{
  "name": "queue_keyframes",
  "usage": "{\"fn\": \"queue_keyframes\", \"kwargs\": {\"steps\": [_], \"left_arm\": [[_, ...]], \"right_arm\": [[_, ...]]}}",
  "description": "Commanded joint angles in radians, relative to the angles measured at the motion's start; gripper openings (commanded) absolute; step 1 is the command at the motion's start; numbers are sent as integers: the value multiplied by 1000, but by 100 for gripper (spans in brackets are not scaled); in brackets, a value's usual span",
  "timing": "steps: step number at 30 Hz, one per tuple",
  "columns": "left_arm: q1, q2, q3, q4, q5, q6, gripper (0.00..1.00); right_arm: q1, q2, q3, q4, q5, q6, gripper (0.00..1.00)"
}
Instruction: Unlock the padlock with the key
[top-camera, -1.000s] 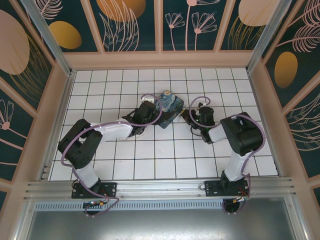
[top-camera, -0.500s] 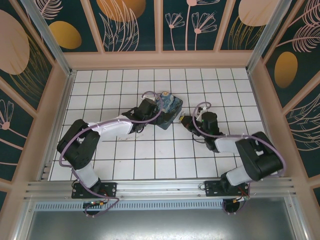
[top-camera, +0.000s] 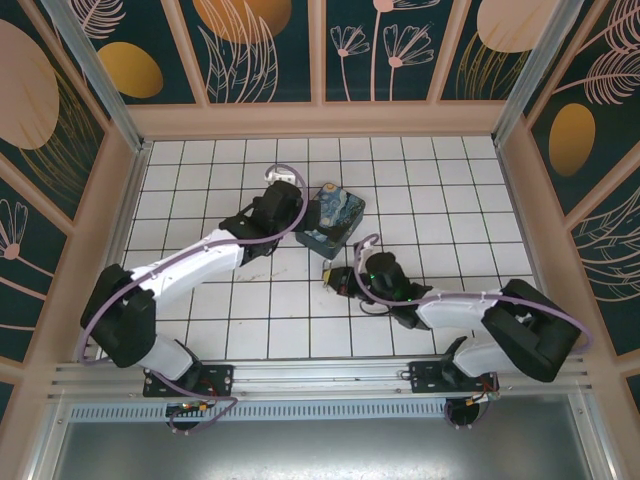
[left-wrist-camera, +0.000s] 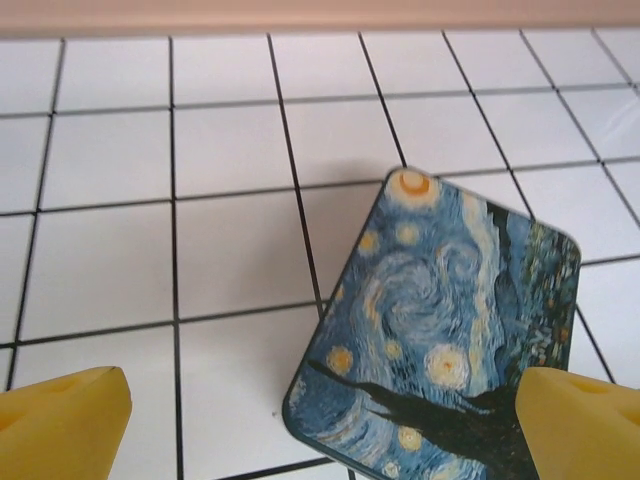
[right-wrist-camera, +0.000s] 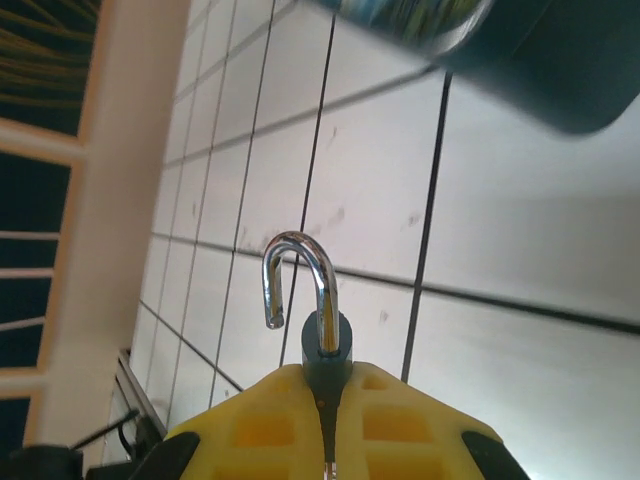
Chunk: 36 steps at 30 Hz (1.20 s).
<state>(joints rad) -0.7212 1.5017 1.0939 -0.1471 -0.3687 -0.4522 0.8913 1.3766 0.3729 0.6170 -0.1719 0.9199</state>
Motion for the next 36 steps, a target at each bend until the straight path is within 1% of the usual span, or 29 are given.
{"fn": "queue_keyframes", "kwargs": {"steps": [1, 5, 9, 14, 19, 23, 26, 30, 34, 36], "left_arm": [[-7, -64, 8, 23, -65, 11, 99], [-7, -148, -40, 96, -51, 0, 99], [-7, -206, -52, 87, -69, -29, 99], [-7, -250, -74, 73, -59, -35, 99], [-6, -295, -142, 103, -64, -46, 99], [-6, -322, -183, 119, -78, -48, 99], [-7, -344, -198, 125, -104, -46, 98], [-7, -372, -218, 140, -143, -37, 99], [-6, -395, -243, 177, -173, -10, 99], [-6, -405, -261, 207, -183, 12, 98]], "right_arm": [[74, 82, 73, 41, 44, 24, 0], [153, 211, 151, 93, 20, 43, 0], [197, 316, 190, 189, -14, 90, 0], [185, 366, 164, 223, 5, 123, 0], [147, 353, 137, 180, 29, 132, 0], [118, 337, 131, 129, 35, 123, 9], [98, 325, 118, 119, 35, 120, 20], [76, 296, 103, 99, 40, 111, 40], [61, 206, 87, 45, 58, 92, 60], [54, 143, 90, -12, 73, 71, 68]]}}
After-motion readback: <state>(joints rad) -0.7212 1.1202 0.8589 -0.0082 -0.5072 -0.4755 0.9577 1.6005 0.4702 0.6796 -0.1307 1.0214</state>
